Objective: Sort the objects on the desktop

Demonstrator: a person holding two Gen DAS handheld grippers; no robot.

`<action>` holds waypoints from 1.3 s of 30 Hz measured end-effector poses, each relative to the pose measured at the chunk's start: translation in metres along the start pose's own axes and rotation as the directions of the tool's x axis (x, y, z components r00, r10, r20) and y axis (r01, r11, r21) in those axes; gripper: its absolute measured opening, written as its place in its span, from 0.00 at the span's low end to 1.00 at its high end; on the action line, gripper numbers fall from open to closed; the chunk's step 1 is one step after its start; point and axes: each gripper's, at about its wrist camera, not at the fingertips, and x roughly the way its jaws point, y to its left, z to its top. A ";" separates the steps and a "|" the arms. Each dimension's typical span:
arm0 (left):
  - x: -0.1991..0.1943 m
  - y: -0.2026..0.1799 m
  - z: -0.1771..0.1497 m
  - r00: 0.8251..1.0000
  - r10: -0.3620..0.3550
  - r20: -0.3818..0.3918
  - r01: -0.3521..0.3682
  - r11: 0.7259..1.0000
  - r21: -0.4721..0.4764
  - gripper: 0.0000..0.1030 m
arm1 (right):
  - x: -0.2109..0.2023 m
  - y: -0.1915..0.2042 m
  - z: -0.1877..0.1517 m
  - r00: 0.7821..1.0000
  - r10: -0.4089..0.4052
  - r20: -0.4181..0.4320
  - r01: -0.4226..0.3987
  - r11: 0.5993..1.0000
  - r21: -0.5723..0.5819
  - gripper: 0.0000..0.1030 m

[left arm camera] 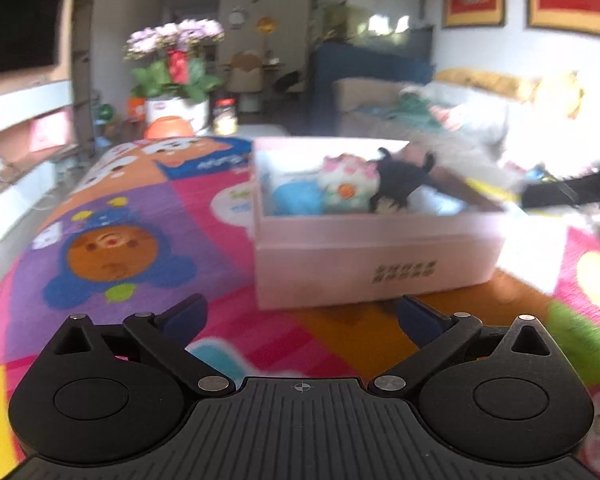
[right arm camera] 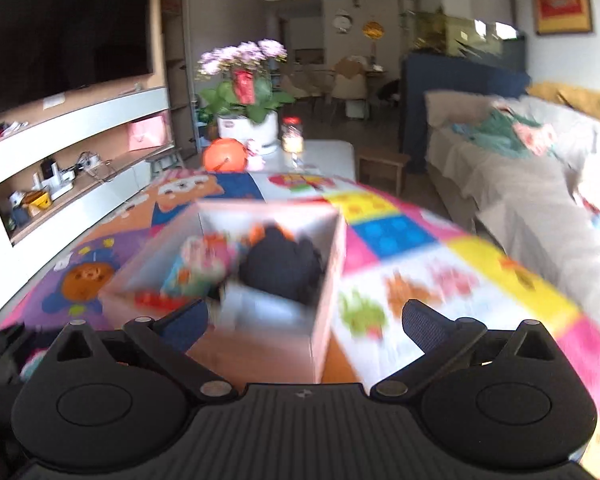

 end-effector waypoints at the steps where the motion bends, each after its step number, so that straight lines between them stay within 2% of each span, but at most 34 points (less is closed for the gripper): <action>1: 0.000 -0.004 -0.001 0.999 0.035 -0.022 -0.034 0.999 0.002 1.00 | -0.003 -0.001 -0.010 1.000 -0.008 -0.017 0.008 1.000 0.013 1.00; 5: 0.001 -0.019 -0.011 0.987 0.092 -0.133 -0.088 0.996 0.034 1.00 | 0.003 -0.001 -0.046 0.991 -0.044 -0.126 0.050 0.998 0.047 1.00; 7: -0.004 -0.022 -0.014 0.985 0.134 -0.109 -0.130 0.991 0.042 1.00 | 0.010 -0.001 -0.059 0.983 -0.042 -0.179 0.052 0.997 0.052 1.00; 9: -0.003 -0.017 -0.014 0.982 0.133 -0.133 -0.135 0.991 -0.006 1.00 | 0.018 -0.001 -0.068 0.972 -0.023 -0.233 0.034 0.999 0.042 1.00; 11: -0.005 -0.011 -0.015 0.983 0.122 -0.140 -0.131 0.990 -0.056 1.00 | 0.022 0.004 -0.071 0.976 -0.054 -0.212 0.053 0.999 -0.011 1.00; 14: -0.004 -0.015 -0.016 0.979 0.147 -0.141 -0.153 0.988 -0.032 1.00 | 0.032 0.006 -0.069 0.976 -0.054 -0.213 0.045 0.998 -0.048 1.00; 29: 0.000 -0.016 -0.014 0.977 0.159 -0.144 -0.169 0.984 -0.060 1.00 | 0.044 0.003 -0.064 0.983 -0.045 -0.176 0.039 0.998 -0.040 1.00; 31: 0.000 -0.017 -0.013 0.976 0.163 -0.144 -0.174 0.983 -0.063 1.00 | 0.045 0.002 -0.070 0.991 -0.043 -0.129 0.038 0.998 -0.042 1.00; 39: 0.000 -0.017 -0.013 0.976 0.163 -0.145 -0.174 0.983 -0.063 1.00 | 0.046 0.001 -0.069 0.991 -0.040 -0.128 0.036 0.999 -0.038 1.00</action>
